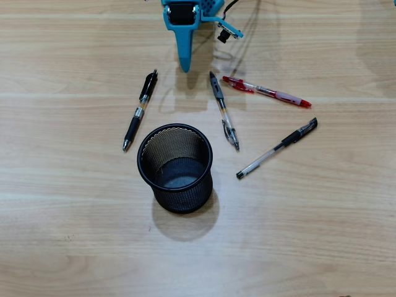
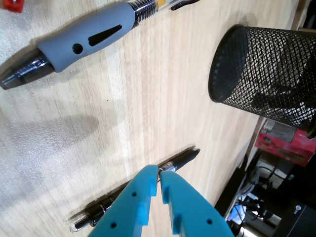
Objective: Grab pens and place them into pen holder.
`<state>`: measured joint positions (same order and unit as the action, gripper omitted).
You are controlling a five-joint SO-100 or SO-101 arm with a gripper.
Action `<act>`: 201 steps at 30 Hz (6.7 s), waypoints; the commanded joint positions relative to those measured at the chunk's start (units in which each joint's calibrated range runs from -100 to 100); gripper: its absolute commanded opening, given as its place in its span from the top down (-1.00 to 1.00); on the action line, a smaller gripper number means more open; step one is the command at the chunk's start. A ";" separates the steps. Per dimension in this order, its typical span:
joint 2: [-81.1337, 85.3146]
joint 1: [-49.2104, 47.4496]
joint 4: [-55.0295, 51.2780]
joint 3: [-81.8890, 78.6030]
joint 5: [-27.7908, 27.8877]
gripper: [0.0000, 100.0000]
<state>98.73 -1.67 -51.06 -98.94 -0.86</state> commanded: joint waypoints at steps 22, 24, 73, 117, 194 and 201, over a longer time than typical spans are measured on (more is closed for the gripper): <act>0.76 -0.21 -0.10 -0.43 0.13 0.95; 0.76 -0.21 -0.10 -0.43 0.13 0.95; -63.35 5.19 -0.38 66.81 -36.52 0.95; -112.02 17.72 -25.98 99.21 -48.88 0.64; -69.38 2.63 14.11 93.78 -55.84 0.96; -76.26 -0.94 21.03 94.23 -56.05 0.96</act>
<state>24.98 -0.62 -33.88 -7.19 -56.57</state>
